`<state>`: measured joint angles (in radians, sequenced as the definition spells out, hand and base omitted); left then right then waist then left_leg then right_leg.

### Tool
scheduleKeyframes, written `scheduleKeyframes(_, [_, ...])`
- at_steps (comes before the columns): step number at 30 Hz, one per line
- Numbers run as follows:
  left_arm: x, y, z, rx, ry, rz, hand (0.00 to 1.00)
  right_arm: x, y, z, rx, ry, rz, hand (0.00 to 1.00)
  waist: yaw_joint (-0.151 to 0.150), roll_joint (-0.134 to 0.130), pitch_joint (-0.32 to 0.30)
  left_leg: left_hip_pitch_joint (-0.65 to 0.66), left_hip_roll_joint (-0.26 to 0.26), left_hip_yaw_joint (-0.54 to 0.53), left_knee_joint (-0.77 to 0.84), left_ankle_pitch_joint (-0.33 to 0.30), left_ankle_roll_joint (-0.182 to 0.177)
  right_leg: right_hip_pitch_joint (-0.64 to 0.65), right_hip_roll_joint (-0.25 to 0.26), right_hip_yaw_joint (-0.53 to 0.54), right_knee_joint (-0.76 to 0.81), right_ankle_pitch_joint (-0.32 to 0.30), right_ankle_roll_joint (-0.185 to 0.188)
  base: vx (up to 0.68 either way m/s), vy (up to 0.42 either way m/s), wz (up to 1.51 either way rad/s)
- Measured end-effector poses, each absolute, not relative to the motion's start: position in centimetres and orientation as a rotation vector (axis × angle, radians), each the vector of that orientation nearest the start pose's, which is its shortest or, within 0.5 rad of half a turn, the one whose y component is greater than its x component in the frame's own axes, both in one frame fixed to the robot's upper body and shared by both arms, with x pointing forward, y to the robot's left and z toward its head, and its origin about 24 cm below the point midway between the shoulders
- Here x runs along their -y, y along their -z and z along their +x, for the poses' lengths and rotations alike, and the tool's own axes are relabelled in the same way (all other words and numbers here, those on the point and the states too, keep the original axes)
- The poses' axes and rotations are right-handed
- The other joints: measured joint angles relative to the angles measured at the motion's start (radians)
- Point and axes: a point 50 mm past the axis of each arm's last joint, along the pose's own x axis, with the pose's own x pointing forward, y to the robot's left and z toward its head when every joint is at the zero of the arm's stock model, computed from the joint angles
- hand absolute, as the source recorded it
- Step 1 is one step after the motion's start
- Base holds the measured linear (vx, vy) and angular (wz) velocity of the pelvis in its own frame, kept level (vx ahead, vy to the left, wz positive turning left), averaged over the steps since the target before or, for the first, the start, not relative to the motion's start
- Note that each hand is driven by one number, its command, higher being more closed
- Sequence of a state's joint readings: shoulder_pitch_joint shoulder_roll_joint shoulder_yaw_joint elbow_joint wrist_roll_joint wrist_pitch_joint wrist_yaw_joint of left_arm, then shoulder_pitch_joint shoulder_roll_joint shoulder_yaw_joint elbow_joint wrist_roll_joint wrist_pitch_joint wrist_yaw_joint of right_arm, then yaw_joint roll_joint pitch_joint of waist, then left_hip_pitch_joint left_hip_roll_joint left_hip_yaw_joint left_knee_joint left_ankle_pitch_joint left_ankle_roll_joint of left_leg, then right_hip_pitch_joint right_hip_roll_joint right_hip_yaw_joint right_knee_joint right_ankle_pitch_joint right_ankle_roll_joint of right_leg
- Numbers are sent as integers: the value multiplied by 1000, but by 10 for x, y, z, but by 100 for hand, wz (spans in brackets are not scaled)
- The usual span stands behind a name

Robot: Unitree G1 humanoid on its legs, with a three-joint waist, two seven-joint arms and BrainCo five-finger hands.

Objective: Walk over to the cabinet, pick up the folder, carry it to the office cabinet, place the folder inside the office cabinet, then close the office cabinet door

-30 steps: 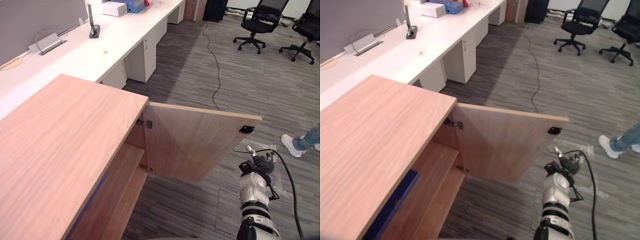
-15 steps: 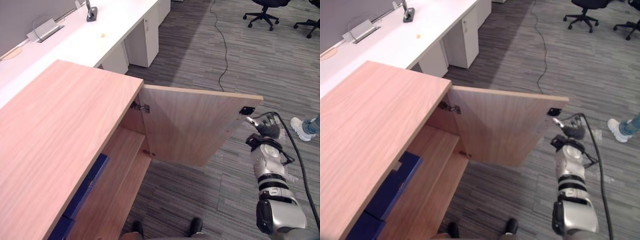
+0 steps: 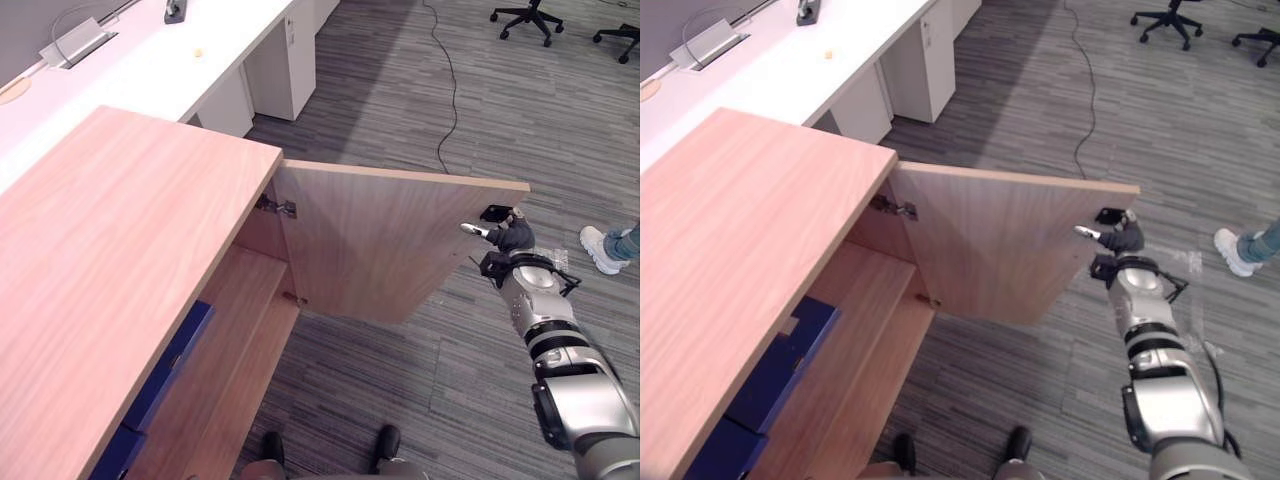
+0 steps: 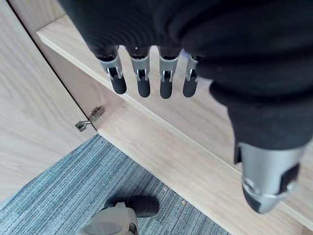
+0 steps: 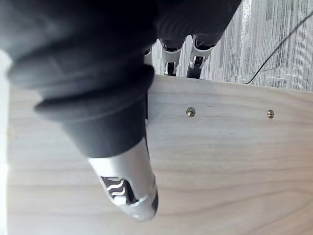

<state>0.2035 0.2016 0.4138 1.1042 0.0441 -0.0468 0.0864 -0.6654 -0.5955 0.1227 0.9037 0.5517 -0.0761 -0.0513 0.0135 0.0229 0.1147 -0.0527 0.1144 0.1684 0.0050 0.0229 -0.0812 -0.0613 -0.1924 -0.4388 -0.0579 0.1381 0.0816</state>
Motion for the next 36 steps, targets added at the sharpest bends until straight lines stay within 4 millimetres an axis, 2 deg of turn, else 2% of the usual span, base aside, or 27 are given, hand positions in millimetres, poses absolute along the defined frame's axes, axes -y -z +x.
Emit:
scheduleKeyframes(8, [-281, 152, 24, -1206, -570, 78, 0, 284, -98, 354, -85, 178, -117, 0, -21, 4, 21, 2, 22, -6, 1, 1, -9, 4, 25, 1, -8, -7, -10, -1, -3, -2])
scheduleKeyframes(11, [-282, 152, 27, -1204, -552, 104, 0, 277, -94, 337, -60, 76, -131, 0, -37, 6, 22, 3, 43, 1, 0, -3, -17, 2, 46, 6, -13, -11, -15, 32, -18, -10])
scheduleKeyframes(13, [-282, 151, 30, -1201, -538, 115, 0, 267, -90, 324, -61, -21, -149, 0, -60, 6, 22, 6, 57, 9, 1, -7, -22, 2, 60, 13, -16, -13, -18, 51, -27, -15])
scheduleKeyframes(17, [-282, 151, 38, -1187, -512, 133, 0, 248, -76, 302, -104, -223, -207, 0, -78, 6, 20, 36, 84, 50, 3, -21, -42, 8, 87, 45, -17, -20, -26, 17, -21, -34])
scheduleKeyframes(18, [-281, 150, 44, -1172, -503, 134, 0, 242, -68, 294, -141, -302, -233, 0, -81, 6, 18, 38, 92, 53, 5, -22, -45, 9, 94, 49, -17, -24, -28, -14, -48, -15])
scheduleKeyframes(19, [-281, 149, 55, -1146, -486, 143, 0, 232, -47, 279, -236, -425, -258, 0, -80, 6, 18, 38, 105, 53, 7, -20, -52, 9, 109, 49, -19, -27, -33, -29, -68, -8])
scheduleKeyframes(21, [-280, 148, 65, -1127, -460, 156, 0, 204, -15, 258, -352, -622, -308, 0, -75, 6, 16, 38, 124, 49, 6, -13, -65, 10, 127, 46, -19, -33, -42, -28, -69, 1])
scheduleKeyframes(22, [-280, 148, 68, -1123, -458, 155, 0, 200, -8, 251, -384, -668, -315, 0, -73, 6, 15, 39, 128, 46, 6, -11, -67, 10, 130, 45, -19, -35, -44, -11, -66, 7])
scheduleKeyframes(23, [-279, 147, 73, -1111, -452, 157, 0, 182, 10, 235, -442, -778, -294, 0, -61, 7, 11, 38, 137, 42, 2, -6, -76, 10, 140, 42, -19, -37, -47, -3, -50, 7])
scheduleKeyframes(26, [-277, 147, 75, -1107, -448, 153, 0, 142, 32, 210, -487, -948, -232, 0, -42, 9, -1, 36, 142, 35, -3, 1, -82, 12, 146, 35, -21, -38, -50, 11, -28, 8])
scheduleKeyframes(29, [-276, 148, 74, -1110, -453, 151, 0, 130, 41, 196, -516, -1022, -223, 0, -18, 6, -22, 36, 136, 29, -7, 3, -81, 16, 141, 30, -24, -38, -50, 30, 12, 8])
scheduleKeyframes(32, [-277, 148, 72, -1114, -463, 154, 0, 129, 46, 190, -536, -1073, -284, 0, -11, -8, -33, 36, 129, 21, -18, 11, -78, 16, 134, 23, -24, -38, -50, 28, 27, 10])
scheduleKeyframes(36, [-280, 147, 71, -1113, -483, 144, 0, 141, 62, 160, -700, -1257, -356, 0, 6, -48, -55, 34, 120, -1, -36, 27, -77, 22, 128, 0, -25, -38, -50, 20, 24, 16])
